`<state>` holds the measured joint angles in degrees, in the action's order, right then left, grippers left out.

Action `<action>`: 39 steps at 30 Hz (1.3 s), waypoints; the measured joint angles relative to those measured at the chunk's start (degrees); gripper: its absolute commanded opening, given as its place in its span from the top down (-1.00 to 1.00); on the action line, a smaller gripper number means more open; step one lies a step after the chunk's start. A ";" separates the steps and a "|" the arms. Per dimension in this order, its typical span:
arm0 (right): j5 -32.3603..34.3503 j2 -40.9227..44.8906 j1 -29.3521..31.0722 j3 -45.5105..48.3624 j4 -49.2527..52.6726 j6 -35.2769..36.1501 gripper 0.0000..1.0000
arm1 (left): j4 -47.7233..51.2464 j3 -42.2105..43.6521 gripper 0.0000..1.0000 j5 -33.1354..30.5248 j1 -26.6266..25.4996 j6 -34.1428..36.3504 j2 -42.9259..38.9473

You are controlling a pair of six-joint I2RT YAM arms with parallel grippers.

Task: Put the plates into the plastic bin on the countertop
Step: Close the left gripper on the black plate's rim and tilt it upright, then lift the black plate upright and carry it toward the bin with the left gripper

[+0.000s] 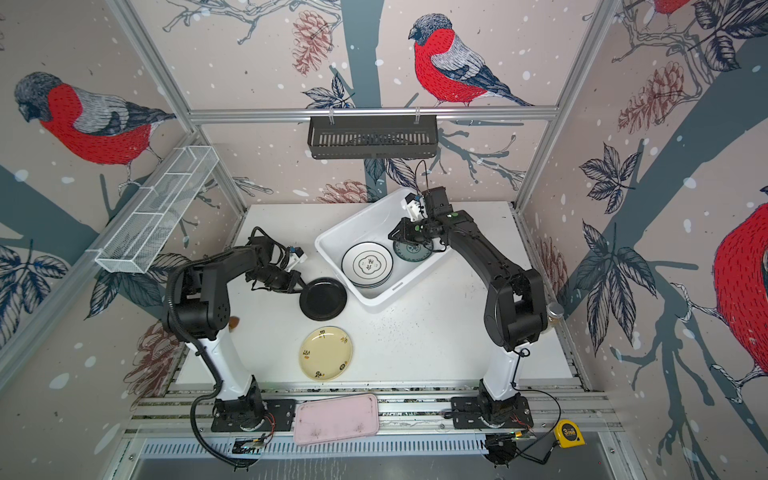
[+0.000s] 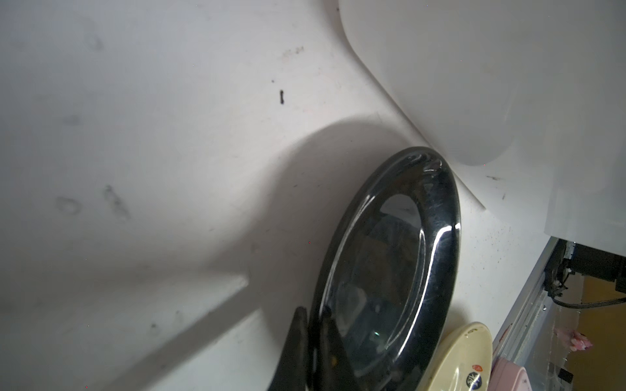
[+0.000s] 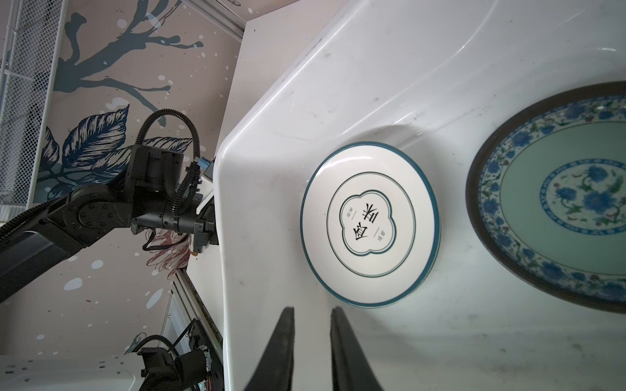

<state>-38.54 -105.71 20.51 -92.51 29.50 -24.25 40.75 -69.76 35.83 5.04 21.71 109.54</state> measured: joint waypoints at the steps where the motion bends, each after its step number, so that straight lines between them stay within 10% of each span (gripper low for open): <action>1: -0.04 -0.13 -0.02 -0.17 0.00 0.00 0.56 | 0.22 -0.42 1.00 -0.17 0.28 0.00 -0.15; 39: 2.60 -13.18 0.81 -14.91 4.90 4.96 0.57 | 12.70 -19.39 1.00 -10.27 8.79 1.16 -13.00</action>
<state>-35.94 -118.89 21.32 -107.42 34.39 -19.29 53.45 -89.14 25.56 13.82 22.87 96.53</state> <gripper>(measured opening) 0.217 0.081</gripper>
